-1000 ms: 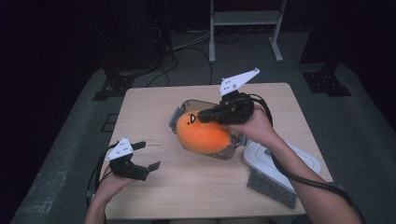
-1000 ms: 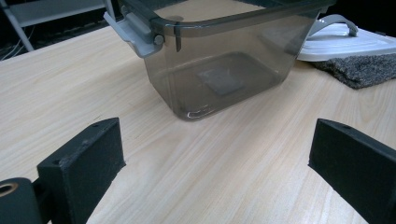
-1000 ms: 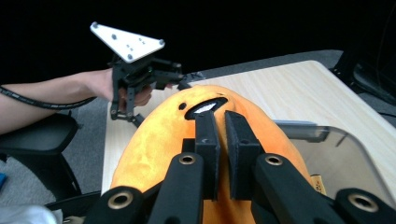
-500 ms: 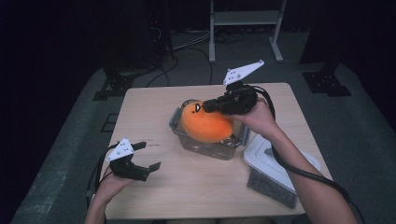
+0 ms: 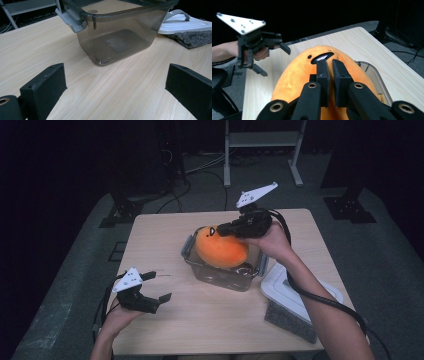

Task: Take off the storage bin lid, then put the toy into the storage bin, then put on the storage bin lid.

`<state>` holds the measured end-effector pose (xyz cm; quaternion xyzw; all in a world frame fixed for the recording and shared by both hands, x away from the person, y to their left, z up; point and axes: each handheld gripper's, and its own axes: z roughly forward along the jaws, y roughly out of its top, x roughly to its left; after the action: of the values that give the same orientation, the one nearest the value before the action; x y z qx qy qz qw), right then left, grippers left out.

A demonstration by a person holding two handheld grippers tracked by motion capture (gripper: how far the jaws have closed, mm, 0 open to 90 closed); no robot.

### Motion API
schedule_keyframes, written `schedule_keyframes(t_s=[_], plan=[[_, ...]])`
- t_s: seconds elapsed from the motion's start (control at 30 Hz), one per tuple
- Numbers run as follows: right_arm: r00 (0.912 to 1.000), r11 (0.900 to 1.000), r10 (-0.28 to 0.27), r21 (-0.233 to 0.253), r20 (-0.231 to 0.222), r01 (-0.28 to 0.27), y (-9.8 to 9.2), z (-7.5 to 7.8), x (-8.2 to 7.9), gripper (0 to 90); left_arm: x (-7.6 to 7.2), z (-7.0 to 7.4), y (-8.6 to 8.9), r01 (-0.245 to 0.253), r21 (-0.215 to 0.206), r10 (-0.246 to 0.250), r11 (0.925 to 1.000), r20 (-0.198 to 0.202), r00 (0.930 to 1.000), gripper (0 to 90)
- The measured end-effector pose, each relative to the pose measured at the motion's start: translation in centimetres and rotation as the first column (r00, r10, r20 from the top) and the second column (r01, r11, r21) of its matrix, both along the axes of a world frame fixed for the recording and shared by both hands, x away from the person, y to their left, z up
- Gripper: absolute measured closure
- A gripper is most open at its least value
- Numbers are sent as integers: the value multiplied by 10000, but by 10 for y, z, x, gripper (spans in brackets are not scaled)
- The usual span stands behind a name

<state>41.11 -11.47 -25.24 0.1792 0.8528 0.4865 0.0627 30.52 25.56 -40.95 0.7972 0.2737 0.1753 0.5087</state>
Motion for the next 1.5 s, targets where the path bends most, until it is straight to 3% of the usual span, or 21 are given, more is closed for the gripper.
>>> schedule_keyframes(t_s=[0.7, 1.5], plan=[[9994, 9996, -284, 90, -200, 286, -3, -18, 21, 838, -5, 2, 0, -4, 41, 4, 10000, 66, 10000, 25], [9945, 9983, -513, -310, -917, 486, 3, -59, 47, 836, -2, 0, 1, -4, -30, 4, 10000, -9, 10000, 25]])
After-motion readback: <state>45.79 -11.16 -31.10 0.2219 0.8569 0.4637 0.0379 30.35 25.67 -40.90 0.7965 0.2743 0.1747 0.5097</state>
